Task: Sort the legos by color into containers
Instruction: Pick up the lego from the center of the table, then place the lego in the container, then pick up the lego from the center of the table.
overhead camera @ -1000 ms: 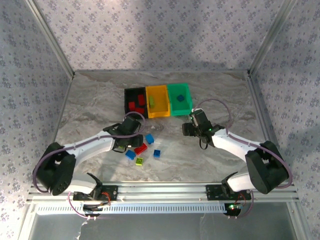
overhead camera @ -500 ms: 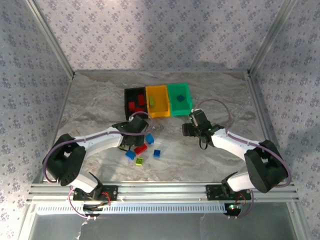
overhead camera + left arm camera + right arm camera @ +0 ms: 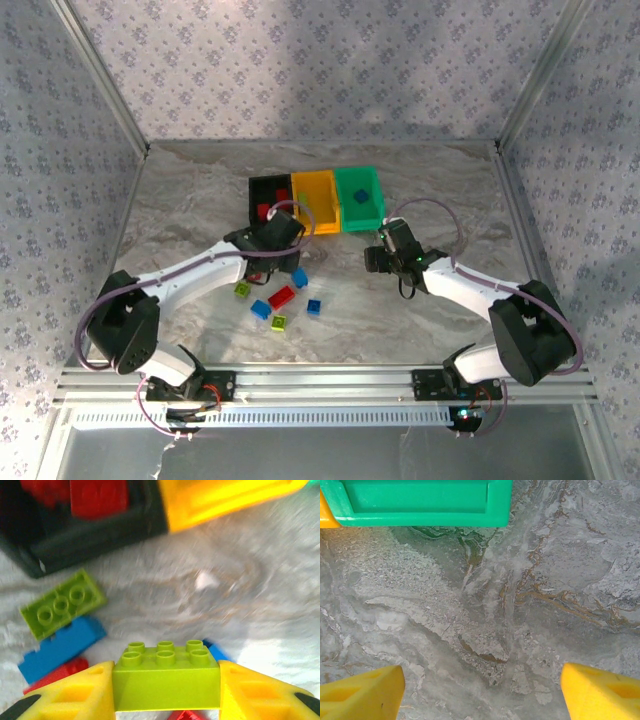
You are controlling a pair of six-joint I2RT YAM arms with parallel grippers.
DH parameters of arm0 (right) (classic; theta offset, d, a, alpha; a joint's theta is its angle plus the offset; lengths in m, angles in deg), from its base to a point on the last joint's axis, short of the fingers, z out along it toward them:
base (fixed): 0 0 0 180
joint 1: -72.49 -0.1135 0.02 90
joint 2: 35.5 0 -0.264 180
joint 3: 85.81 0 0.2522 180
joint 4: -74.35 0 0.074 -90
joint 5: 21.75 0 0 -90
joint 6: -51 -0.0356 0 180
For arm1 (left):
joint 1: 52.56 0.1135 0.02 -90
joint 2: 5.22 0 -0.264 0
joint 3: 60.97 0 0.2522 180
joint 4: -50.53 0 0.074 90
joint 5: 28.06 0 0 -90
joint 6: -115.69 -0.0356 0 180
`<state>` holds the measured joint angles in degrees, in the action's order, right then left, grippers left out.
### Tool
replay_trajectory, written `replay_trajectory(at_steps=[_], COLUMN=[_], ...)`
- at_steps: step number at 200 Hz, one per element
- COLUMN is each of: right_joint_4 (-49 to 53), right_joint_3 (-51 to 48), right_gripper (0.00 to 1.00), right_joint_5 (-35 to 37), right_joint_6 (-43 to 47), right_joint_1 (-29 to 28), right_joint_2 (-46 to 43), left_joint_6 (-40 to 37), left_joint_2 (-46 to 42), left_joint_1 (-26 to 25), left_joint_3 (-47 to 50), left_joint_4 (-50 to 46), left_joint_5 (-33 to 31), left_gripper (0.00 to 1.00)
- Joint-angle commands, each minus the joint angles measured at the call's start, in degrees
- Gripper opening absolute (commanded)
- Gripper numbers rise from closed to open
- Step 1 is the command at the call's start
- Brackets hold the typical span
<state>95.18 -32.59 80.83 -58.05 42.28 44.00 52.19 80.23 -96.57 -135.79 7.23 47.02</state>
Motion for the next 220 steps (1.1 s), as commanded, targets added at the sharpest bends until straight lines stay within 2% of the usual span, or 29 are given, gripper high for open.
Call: replay_trajectory(at_steps=[1, 37, 68, 93, 108, 113, 117, 131, 139, 169, 220], right_joint_4=[0.5, 1.0, 1.6, 1.1, 1.0, 0.8, 0.8, 0.5, 0.6, 0.0, 0.1], right_joint_3=[0.4, 0.4, 0.0, -0.7, -0.5, -0.5, -0.5, -0.5, -0.4, -0.4, 0.7], right_gripper=[0.83, 0.83, 0.83, 0.83, 0.83, 0.83, 0.83, 0.83, 0.83, 0.83, 0.83], right_joint_5=[-0.5, -0.1, 1.0, 0.3, -0.7, -0.8, -0.9, -1.4, -1.8, -2.4, -2.9], right_joint_6=[0.0, 0.5, 0.7, 0.3, 0.2, 0.2, 0.2, 0.4, 0.4, 0.2, 0.2], right_joint_1=[0.5, 0.4, 0.7, 0.7, 0.7, 0.6, 0.5, 0.6, 0.6, 0.4, 0.5], right_joint_2=[-1.5, -2.6, -4.0, -4.4, -3.9, -3.9, -3.9, -3.6, -3.5, -3.1, -0.9], left_joint_6=[-4.7, -8.8, -12.3, -13.7, -13.9, -14.1, -14.4, -15.1, -15.4, -14.2, -9.0], left_joint_2=[3.9, 16.4, 29.7, 36.9, 39.6, 40.1, 40.3, 38.9, 37.4, 30.1, 15.8], left_joint_1=[-0.3, 0.9, 3.7, 4.9, 5.4, 5.4, 5.3, 4.7, 4.1, 2.1, -0.9], left_joint_3=[-8.7, -22.8, -39.4, -49.6, -54.0, -55.0, -55.5, -54.2, -52.4, -42.9, -19.9], left_joint_4=[-0.4, -1.9, -8.4, -12.6, -14.7, -15.7, -16.3, -16.2, -15.4, -12.9, -2.0], left_joint_5=[-1.5, -2.6, -2.1, -2.7, -2.4, -2.2, -2.0, -2.0, -2.9, -2.2, 4.3], left_gripper=[0.44, 0.44, 0.43, 0.45, 0.52, 0.58, 0.66, 0.88, 0.94, 0.94, 0.92])
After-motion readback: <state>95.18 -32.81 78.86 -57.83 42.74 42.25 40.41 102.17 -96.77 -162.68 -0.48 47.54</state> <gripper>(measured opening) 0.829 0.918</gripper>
